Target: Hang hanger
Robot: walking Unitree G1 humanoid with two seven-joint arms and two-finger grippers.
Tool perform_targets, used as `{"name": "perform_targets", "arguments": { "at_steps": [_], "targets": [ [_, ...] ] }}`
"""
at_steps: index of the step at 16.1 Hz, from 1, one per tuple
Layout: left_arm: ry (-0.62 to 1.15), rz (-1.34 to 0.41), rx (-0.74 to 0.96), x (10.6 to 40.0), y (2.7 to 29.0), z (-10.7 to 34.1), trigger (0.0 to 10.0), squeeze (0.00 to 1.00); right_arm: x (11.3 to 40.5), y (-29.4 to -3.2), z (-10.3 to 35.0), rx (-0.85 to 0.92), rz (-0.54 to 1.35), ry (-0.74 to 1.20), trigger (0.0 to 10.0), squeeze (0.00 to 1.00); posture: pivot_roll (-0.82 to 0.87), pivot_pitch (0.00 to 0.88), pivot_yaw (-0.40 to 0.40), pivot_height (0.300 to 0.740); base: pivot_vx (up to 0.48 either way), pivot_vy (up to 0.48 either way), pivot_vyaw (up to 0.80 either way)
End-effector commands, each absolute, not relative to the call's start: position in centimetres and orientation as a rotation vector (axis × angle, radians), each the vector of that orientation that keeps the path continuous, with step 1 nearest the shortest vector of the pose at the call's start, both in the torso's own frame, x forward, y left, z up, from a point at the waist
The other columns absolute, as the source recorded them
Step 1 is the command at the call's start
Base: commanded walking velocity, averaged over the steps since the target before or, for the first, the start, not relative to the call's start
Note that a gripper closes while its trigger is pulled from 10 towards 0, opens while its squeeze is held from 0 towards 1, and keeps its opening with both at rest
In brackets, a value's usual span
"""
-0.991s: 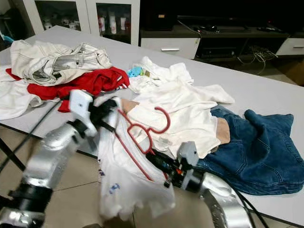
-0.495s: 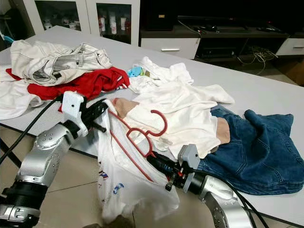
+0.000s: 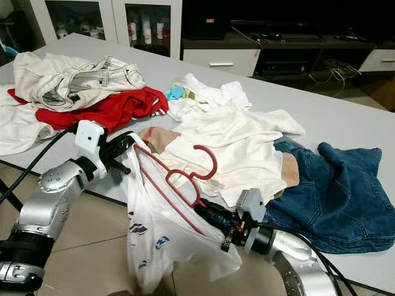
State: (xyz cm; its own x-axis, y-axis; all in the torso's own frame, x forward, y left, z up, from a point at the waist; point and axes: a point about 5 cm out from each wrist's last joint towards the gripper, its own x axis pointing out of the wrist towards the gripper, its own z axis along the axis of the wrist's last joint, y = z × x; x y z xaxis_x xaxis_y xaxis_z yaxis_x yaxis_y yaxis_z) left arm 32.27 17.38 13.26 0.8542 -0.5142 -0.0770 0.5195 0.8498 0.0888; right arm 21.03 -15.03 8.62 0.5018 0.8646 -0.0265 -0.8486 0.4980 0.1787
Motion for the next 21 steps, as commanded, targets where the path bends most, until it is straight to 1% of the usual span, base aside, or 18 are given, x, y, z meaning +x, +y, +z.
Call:
{"name": "perform_targets", "arguments": {
  "at_steps": [1,3,5,7,9,10,12,13,14,15,16,17,20,21],
  "targets": [
    [0.072,-0.585,0.134,32.1,17.1,12.8,2.0,0.00,21.5,-15.6,10.8,0.151,1.060,0.035,0.0,0.00,0.00,0.000,-0.053,0.740,0.000,0.000,0.00],
    [0.085,-0.587,0.148,32.0,17.4,12.5,1.9,0.00,21.3,-15.7,11.2,0.160,1.095,0.037,0.0,0.00,0.00,0.000,-0.053,0.740,0.000,0.000,0.00],
    [0.101,-0.578,0.157,32.1,18.1,12.3,2.4,0.00,21.0,-15.9,11.6,0.169,1.148,0.059,0.0,0.00,0.01,0.000,-0.045,0.740,0.000,0.000,0.00],
    [0.104,-0.597,0.188,32.1,18.3,12.4,2.4,0.00,20.7,-16.1,11.6,0.147,1.205,0.113,0.0,0.00,0.01,0.000,-0.046,0.740,0.000,0.000,0.00],
    [0.052,-0.614,0.185,32.3,17.8,13.8,2.4,0.00,20.8,-16.0,11.2,0.130,1.179,0.107,0.0,0.00,0.01,0.000,-0.048,0.740,0.000,0.000,0.00],
    [-0.013,-0.626,0.149,32.6,17.1,15.6,2.1,0.00,20.4,-15.2,10.4,0.143,1.149,0.097,0.0,0.00,0.01,0.000,-0.054,0.740,0.000,0.000,0.00],
    [-0.076,-0.648,0.109,32.8,16.3,17.4,1.2,0.00,19.6,-14.2,9.6,0.202,1.147,0.112,0.0,0.00,0.01,0.000,-0.053,0.740,0.000,0.000,0.00],
    [-0.091,-0.662,0.095,32.8,16.0,18.0,1.1,0.00,19.4,-13.9,9.5,0.239,1.145,0.120,0.0,0.00,0.01,0.000,-0.051,0.740,0.000,0.000,0.00],
    [-0.101,-0.692,0.082,32.5,15.7,18.4,0.0,0.00,19.3,-13.9,9.2,0.321,1.124,0.126,0.0,0.00,0.01,0.000,-0.048,0.740,0.000,0.000,0.00],
    [-0.091,-0.724,0.085,32.2,15.5,18.2,0.0,0.00,19.3,-14.4,9.2,0.412,1.092,0.119,0.0,0.00,0.01,0.000,-0.041,0.740,0.000,0.000,0.00],
    [-0.071,-0.726,0.093,32.2,15.7,17.8,0.0,0.00,19.2,-14.7,9.3,0.447,1.083,0.117,0.0,0.00,0.01,0.000,-0.034,0.740,0.000,0.000,0.00],
    [-0.056,-0.724,0.099,32.1,15.9,17.5,0.0,0.00,19.2,-14.9,9.3,0.463,1.078,0.114,0.0,0.00,0.01,0.000,-0.034,0.740,0.000,0.000,0.00],
    [0.061,-0.679,0.123,31.8,17.9,15.0,0.0,0.00,18.3,-15.9,9.0,0.432,1.086,0.157,0.0,0.00,0.00,0.000,-0.026,0.740,0.000,0.000,0.00],
    [0.067,-0.675,0.121,31.8,18.0,14.9,0.0,0.00,18.3,-16.0,8.9,0.439,1.071,0.155,0.0,0.00,0.00,0.000,-0.025,0.740,0.000,0.000,0.00]
  ]
}}
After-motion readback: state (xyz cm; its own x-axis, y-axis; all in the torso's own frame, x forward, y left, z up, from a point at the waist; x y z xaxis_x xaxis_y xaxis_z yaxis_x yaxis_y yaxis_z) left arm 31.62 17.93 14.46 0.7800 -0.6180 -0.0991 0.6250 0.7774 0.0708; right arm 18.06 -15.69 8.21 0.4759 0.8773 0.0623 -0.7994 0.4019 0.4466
